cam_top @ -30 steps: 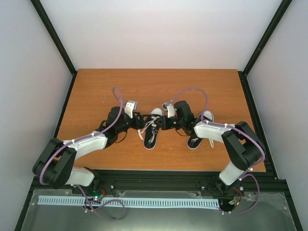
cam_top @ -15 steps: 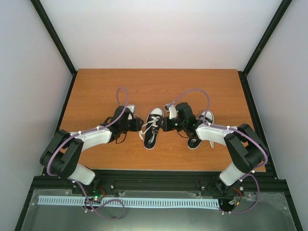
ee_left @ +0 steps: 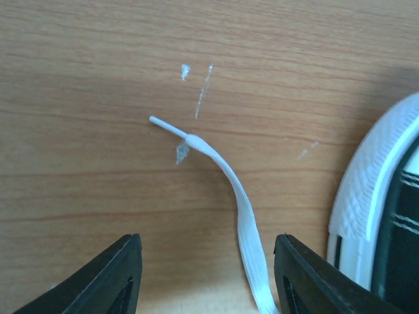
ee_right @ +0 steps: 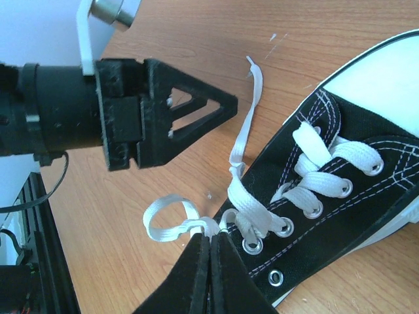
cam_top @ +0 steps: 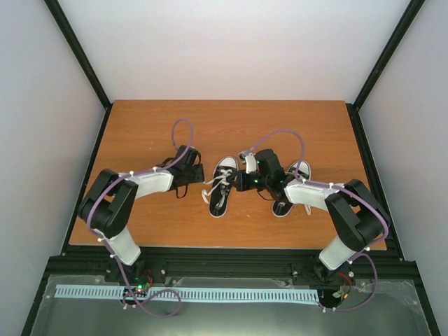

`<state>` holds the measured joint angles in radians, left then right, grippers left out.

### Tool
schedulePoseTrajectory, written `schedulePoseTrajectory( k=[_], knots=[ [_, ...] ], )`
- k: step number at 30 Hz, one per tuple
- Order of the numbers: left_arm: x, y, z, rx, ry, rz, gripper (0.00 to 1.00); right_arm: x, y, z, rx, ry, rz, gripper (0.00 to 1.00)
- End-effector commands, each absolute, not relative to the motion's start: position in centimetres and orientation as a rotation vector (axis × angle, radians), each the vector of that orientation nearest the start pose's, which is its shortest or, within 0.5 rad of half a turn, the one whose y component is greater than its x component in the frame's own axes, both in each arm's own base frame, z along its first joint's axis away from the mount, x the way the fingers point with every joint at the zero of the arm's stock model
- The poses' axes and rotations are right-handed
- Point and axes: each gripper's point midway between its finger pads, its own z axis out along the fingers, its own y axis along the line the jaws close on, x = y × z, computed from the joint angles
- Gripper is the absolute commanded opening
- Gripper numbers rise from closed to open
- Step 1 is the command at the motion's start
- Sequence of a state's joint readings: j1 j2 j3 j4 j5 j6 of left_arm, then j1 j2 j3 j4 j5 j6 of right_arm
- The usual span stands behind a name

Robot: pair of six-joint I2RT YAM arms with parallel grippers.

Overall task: Tie the shoes
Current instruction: Wrap the shoelace around the shoelace.

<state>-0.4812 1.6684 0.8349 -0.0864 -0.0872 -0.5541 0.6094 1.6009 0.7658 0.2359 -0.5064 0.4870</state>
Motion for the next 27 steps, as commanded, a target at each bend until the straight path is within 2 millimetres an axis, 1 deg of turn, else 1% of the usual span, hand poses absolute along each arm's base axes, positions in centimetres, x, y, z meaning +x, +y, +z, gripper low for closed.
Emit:
schedulePoseTrajectory(
  k=[1, 3, 6, 8, 15, 18, 20, 21, 23, 24, 25, 27],
  knots=[
    [38.3, -16.7, 3.3, -0.155, 2.542, -0.203, 0.57, 30.3, 31.6, 11.3, -0.481, 2.256, 1.152, 0.03],
    [38.9, -16.8, 2.9, -0.143, 2.559, -0.171, 0.55, 30.3, 31.6, 11.3, -0.486, 2.257, 1.155, 0.03],
    [39.5, -17.1, 2.3, -0.124, 2.579, -0.149, 0.50, 30.4, 31.7, 11.2, -0.486, 2.256, 1.154, 0.03],
    [39.8, -17.2, 1.8, -0.108, 2.593, -0.137, 0.44, 30.3, 31.7, 11.2, -0.489, 2.257, 1.156, 0.03],
    [40.6, -17.2, 0.1, -0.071, 2.632, -0.061, 0.14, 30.2, 31.7, 11.4, -0.488, 2.251, 1.159, 0.03],
    [40.7, -17.3, -0.6, -0.066, 2.648, -0.056, 0.08, 30.2, 31.7, 11.5, -0.490, 2.246, 1.161, 0.03],
    [40.7, -17.5, -1.0, -0.062, 2.660, -0.064, 0.02, 30.3, 31.6, 11.5, -0.486, 2.247, 1.159, 0.03],
    [40.7, -17.6, -1.1, -0.064, 2.663, -0.067, 0.01, 30.2, 31.7, 11.6, -0.488, 2.246, 1.159, 0.03],
    [40.8, -17.7, -0.4, -0.081, 2.644, -0.087, 0.01, 30.3, 31.6, 11.6, -0.479, 2.245, 1.155, 0.03],
    [40.9, -17.8, 0.4, -0.094, 2.622, -0.108, 0.01, 30.4, 31.5, 11.6, -0.469, 2.248, 1.149, 0.03],
    [40.9, -17.9, 1.4, -0.103, 2.595, -0.140, 0.01, 30.6, 31.4, 11.6, -0.451, 2.254, 1.138, 0.03],
    [40.8, -18.4, 4.2, -0.121, 2.520, -0.232, 0.01, 30.9, 31.2, 11.8, -0.422, 2.265, 1.123, 0.03]
  ],
)
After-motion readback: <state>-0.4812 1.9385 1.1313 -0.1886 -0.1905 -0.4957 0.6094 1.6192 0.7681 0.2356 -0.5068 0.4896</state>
